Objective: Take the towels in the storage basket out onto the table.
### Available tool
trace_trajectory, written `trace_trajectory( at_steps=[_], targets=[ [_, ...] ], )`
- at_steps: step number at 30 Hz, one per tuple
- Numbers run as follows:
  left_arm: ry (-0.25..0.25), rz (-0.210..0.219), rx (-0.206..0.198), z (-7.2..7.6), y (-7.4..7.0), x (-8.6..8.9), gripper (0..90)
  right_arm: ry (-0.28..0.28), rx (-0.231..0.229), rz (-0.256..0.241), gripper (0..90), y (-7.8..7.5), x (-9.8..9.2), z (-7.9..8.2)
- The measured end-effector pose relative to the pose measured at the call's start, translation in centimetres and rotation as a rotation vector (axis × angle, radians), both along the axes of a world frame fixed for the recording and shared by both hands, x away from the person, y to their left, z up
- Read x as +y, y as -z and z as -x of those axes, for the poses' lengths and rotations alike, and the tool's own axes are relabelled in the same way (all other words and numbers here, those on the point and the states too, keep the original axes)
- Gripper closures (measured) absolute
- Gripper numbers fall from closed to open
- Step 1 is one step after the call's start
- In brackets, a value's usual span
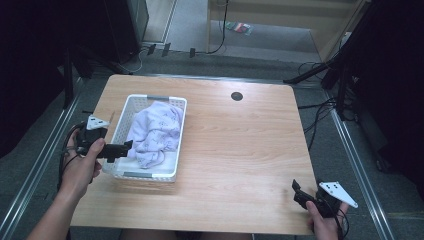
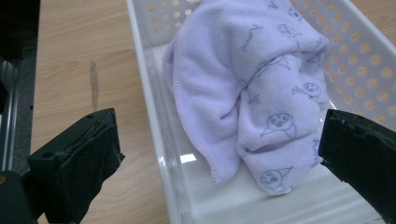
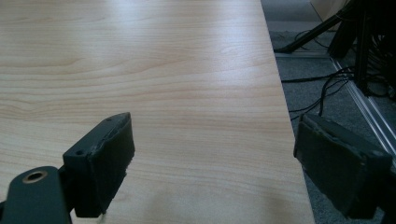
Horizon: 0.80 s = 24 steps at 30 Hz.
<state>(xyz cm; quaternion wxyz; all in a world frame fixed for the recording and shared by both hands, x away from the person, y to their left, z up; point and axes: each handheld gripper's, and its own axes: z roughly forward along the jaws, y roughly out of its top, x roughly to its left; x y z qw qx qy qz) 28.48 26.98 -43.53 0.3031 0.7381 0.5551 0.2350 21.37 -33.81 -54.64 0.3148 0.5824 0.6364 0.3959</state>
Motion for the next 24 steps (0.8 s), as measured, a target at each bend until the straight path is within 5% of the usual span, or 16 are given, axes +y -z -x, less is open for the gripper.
trace_trajectory(
  at_steps=[16, 24],
  targets=[
    [0.068, -0.095, 0.128, -4.4, -0.3, -4.1, 0.0, 0.000, 0.001, -0.001, 12.5, 0.0, 0.0, 0.0],
    [0.064, -0.070, 0.182, -6.5, 0.6, -5.8, 0.0, -0.004, -0.001, -0.005, 12.5, 0.0, -0.1, 0.0]
  ],
)
